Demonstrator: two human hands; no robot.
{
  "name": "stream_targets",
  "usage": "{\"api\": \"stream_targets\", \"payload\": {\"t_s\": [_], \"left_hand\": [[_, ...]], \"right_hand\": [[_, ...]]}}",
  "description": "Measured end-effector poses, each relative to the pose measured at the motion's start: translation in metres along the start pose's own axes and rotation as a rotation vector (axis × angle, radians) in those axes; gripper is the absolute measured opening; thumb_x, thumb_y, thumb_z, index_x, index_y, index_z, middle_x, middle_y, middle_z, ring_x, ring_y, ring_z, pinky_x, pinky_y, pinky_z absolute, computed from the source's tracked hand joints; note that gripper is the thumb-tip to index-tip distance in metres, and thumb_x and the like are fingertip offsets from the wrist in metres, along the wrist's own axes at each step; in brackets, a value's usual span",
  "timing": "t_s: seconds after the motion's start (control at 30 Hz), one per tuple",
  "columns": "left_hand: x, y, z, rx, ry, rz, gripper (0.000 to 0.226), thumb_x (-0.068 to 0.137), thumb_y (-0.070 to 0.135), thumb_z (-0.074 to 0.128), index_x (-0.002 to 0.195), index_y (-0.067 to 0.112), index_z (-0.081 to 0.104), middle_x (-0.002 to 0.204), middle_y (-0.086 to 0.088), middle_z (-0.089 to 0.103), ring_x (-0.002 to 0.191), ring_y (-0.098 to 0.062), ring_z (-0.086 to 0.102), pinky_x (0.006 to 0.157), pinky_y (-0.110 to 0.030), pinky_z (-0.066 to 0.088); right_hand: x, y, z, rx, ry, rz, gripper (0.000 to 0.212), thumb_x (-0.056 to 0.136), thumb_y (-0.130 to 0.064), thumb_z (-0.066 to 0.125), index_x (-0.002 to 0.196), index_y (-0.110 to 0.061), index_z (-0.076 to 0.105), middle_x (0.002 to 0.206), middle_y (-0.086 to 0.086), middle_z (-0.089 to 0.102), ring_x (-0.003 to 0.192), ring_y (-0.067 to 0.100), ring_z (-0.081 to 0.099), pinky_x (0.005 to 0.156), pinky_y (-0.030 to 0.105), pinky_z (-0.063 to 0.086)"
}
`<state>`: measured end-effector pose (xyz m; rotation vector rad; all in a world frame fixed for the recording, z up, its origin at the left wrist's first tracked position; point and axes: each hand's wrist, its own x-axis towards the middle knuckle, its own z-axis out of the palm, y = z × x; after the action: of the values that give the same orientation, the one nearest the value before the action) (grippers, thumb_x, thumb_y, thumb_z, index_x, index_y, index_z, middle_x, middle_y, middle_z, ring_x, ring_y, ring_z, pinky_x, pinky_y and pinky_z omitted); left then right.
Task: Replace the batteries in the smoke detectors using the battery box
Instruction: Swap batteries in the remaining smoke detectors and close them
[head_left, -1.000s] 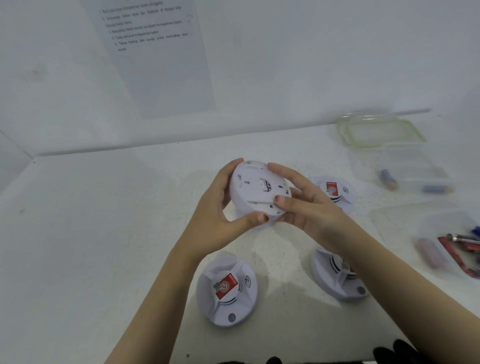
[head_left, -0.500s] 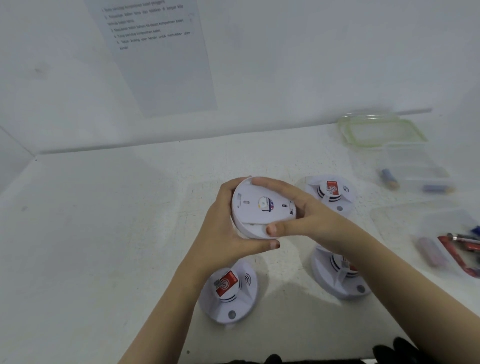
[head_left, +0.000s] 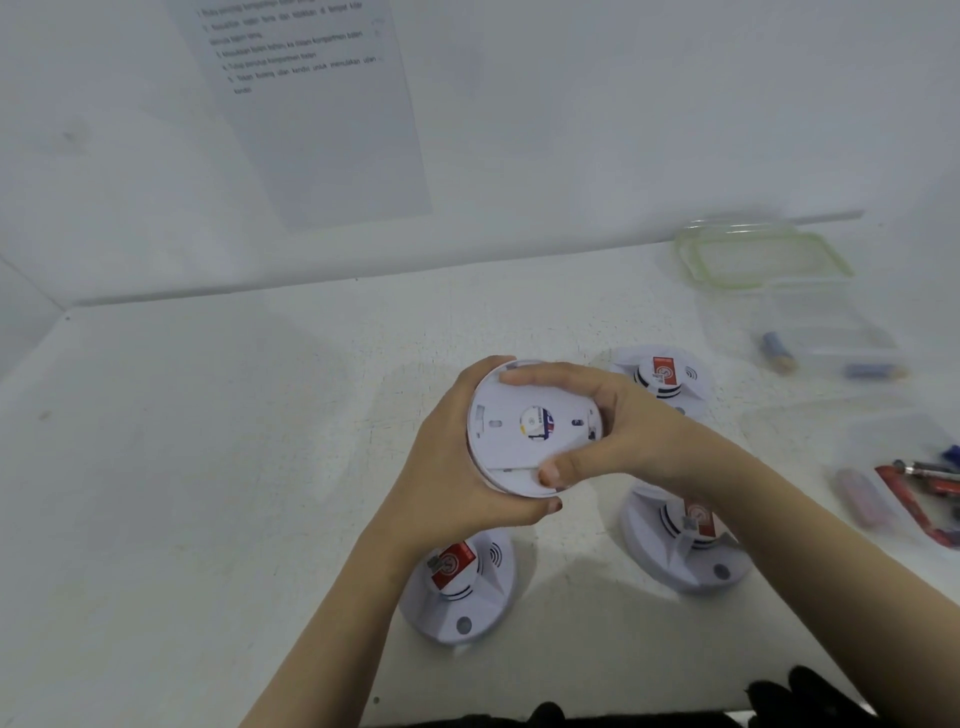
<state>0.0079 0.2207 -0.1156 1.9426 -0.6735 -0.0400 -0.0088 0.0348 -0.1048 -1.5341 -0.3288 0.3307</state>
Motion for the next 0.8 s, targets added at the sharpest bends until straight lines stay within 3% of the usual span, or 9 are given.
{"api": "stream_targets", "payload": {"t_s": [0.17,0.33,0.53,0.8], "left_hand": [[-0.001,0.003,-0.001,0.009,-0.004,0.003,0.09,0.051,0.015,0.085,0.112,0.063,0.042,0.114,0.026,0.057,0.107,0.001,0.058,0.08,-0.012,0.049],[-0.002,0.005,0.0,0.002,0.022,-0.001,0.085,0.048,0.014,0.088,0.115,0.048,0.049,0.112,0.023,0.061,0.105,-0.002,0.061,0.079,-0.012,0.049],[0.001,0.007,-0.003,0.011,0.048,-0.002,0.087,0.045,0.018,0.088,0.118,0.045,0.049,0.113,0.024,0.061,0.106,0.0,0.06,0.08,-0.012,0.049],[0.006,0.005,-0.001,0.048,0.043,0.007,0.082,0.051,0.011,0.088,0.121,0.031,0.049,0.111,0.023,0.057,0.105,0.001,0.057,0.077,-0.008,0.046]], "right_hand": [[0.001,-0.003,-0.003,-0.067,-0.036,0.009,0.068,0.065,0.012,0.077,0.122,-0.022,0.061,0.126,-0.01,0.058,0.11,0.01,0.06,0.08,0.023,0.051],[0.002,-0.009,-0.005,-0.11,-0.073,0.003,0.068,0.065,0.013,0.076,0.121,-0.023,0.061,0.119,-0.011,0.062,0.105,0.005,0.062,0.077,0.019,0.051],[0.003,-0.015,-0.006,-0.131,-0.092,0.004,0.067,0.069,0.01,0.074,0.125,-0.023,0.057,0.12,-0.012,0.06,0.107,0.007,0.061,0.078,0.019,0.051],[0.0,-0.013,-0.003,-0.101,-0.054,-0.024,0.077,0.069,0.007,0.075,0.133,-0.027,0.049,0.132,-0.018,0.05,0.117,0.002,0.053,0.086,0.018,0.048]]}}
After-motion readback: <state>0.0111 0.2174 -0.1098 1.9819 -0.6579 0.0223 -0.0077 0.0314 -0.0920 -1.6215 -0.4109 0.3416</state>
